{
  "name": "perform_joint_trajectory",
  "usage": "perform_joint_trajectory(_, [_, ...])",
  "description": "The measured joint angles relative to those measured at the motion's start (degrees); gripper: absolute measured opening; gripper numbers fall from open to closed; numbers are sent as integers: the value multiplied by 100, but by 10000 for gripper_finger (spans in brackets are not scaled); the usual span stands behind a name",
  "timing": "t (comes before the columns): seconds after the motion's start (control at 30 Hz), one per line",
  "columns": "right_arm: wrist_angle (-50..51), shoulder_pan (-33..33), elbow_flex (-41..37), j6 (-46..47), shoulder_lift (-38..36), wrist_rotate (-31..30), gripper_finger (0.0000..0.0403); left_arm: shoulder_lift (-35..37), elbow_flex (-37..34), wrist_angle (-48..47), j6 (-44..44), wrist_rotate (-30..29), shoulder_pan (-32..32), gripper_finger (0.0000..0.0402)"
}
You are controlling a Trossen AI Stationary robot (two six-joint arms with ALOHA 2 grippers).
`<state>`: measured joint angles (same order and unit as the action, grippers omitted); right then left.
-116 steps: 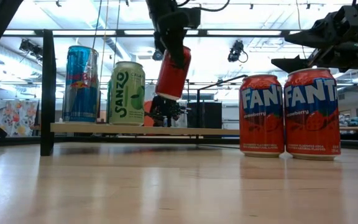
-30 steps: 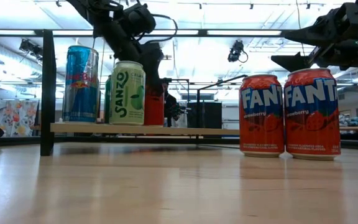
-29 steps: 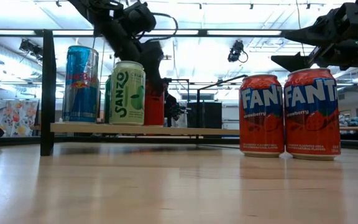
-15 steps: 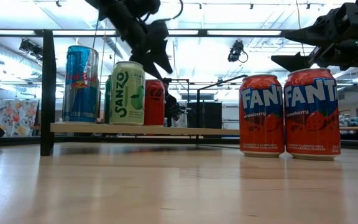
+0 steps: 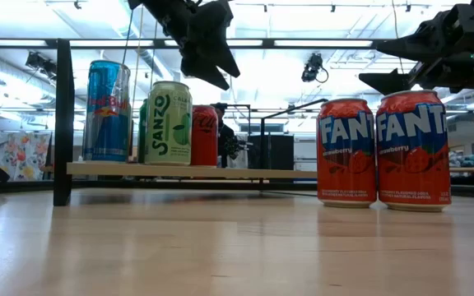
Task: Place canned beverage on shelf
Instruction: Put the orange soda can onto the shelf
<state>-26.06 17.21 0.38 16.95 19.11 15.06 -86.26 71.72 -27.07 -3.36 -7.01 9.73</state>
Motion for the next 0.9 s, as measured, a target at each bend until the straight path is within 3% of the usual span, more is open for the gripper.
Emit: perform_joint_trajectory(0.9, [-55, 7, 0, -22, 0, -41, 334, -1214, 54, 1692, -862, 284, -1073, 364])
